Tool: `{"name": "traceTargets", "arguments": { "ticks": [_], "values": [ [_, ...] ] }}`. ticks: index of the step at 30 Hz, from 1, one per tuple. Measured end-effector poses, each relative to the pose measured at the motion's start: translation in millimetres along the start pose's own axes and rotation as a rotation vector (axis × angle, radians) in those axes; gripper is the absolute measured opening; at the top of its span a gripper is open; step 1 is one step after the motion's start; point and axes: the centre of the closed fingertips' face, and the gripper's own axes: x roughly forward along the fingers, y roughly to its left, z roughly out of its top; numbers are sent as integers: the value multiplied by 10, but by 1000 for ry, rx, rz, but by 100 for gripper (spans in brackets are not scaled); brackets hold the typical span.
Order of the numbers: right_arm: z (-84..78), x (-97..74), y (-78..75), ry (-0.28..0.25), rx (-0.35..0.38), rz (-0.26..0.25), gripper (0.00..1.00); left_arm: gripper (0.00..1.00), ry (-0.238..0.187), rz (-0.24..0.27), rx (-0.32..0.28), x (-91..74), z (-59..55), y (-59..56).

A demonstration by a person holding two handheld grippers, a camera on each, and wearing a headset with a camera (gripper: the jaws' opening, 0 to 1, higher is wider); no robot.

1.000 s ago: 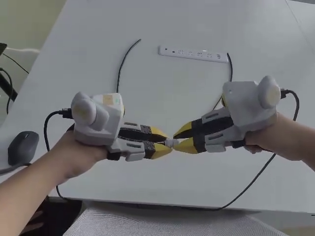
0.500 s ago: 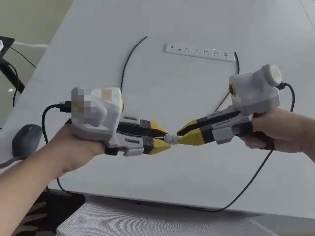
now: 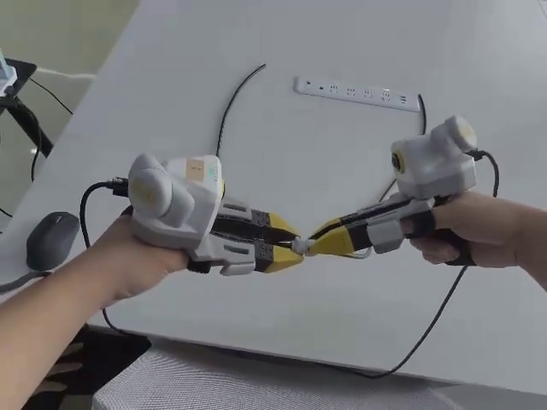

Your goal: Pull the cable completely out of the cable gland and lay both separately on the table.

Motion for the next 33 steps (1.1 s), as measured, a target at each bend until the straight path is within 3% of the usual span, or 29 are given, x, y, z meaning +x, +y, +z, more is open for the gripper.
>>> {"name": "traceTargets", "arguments": {
  "ticks": [5, 7, 14, 22, 26, 31, 33],
  "values": [
    [-24, 1, 0, 18, 14, 18, 9, 14, 4, -7, 1, 12, 19, -19],
    [-36, 10, -1, 26, -51, 7, 9, 14, 12, -9, -4, 16, 6, -14],
    [-47, 21, -4, 58, -165, -40, 7, 14, 19, -17, -22, 19, -14, -10],
    [-18, 30, -30, 108, -420, -175, 7, 15, 11, -20, -96, 1, -31, 48],
    [14, 26, -22, 125, -561, -258, 7, 15, -3, -18, -104, -8, -31, 85],
    [14, 25, -25, 183, -760, -356, 7, 15, -11, -19, -130, -16, -26, 108],
    [7, 37, -31, 229, -861, -409, 7, 15, -11, -20, -134, -15, -30, 108]
  ]
}}
